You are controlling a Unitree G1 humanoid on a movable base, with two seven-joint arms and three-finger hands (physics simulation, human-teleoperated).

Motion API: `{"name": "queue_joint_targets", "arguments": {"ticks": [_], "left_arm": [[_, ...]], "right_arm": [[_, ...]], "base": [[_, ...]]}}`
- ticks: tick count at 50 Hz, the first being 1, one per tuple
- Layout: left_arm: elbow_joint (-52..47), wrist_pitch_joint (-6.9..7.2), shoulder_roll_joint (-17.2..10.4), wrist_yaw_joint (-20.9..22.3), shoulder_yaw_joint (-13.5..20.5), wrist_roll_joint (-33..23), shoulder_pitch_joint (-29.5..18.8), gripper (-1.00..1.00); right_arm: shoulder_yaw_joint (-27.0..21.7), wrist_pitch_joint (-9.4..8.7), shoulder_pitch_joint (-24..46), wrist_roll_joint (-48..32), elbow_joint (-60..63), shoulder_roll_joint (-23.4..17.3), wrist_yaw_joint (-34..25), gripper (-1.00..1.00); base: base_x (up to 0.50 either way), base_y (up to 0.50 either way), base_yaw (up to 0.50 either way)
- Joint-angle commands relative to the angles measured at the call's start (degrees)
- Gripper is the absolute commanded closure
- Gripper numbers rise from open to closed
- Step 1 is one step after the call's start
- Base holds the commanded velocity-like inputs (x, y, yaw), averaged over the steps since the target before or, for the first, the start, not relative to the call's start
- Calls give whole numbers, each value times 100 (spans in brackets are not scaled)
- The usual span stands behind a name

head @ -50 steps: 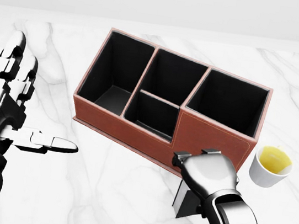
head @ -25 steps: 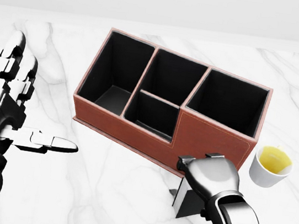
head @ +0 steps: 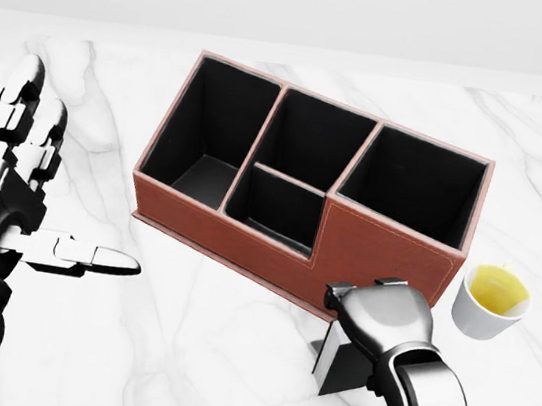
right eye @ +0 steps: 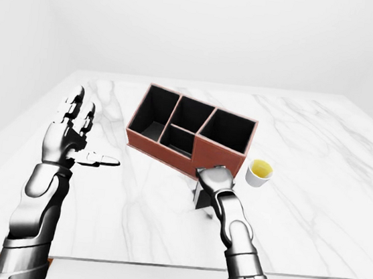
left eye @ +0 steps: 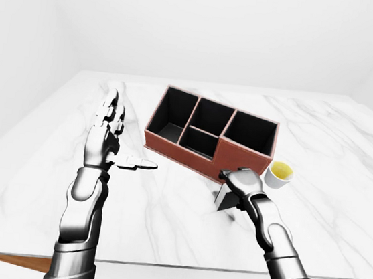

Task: Pick up the book and place it in the right compartment of the caddy.

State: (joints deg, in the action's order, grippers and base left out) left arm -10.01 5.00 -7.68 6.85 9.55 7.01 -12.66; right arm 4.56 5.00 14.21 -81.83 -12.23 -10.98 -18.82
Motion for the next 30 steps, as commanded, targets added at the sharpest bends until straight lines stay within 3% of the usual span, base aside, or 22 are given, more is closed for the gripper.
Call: {"name": "queue_joint_targets", "arguments": {"ticks": [1, 30], "left_arm": [[-6, 0, 0, -4, 0, 6, 0, -100], [28, 0, -15, -42, 12, 25, -29, -100]], "right_arm": [[40, 0, 135, -68, -363, -6, 180, -29], [71, 0, 368, -175, -1130, -82, 448, -31]], "base": [[0, 0, 0], [0, 0, 0]]}}
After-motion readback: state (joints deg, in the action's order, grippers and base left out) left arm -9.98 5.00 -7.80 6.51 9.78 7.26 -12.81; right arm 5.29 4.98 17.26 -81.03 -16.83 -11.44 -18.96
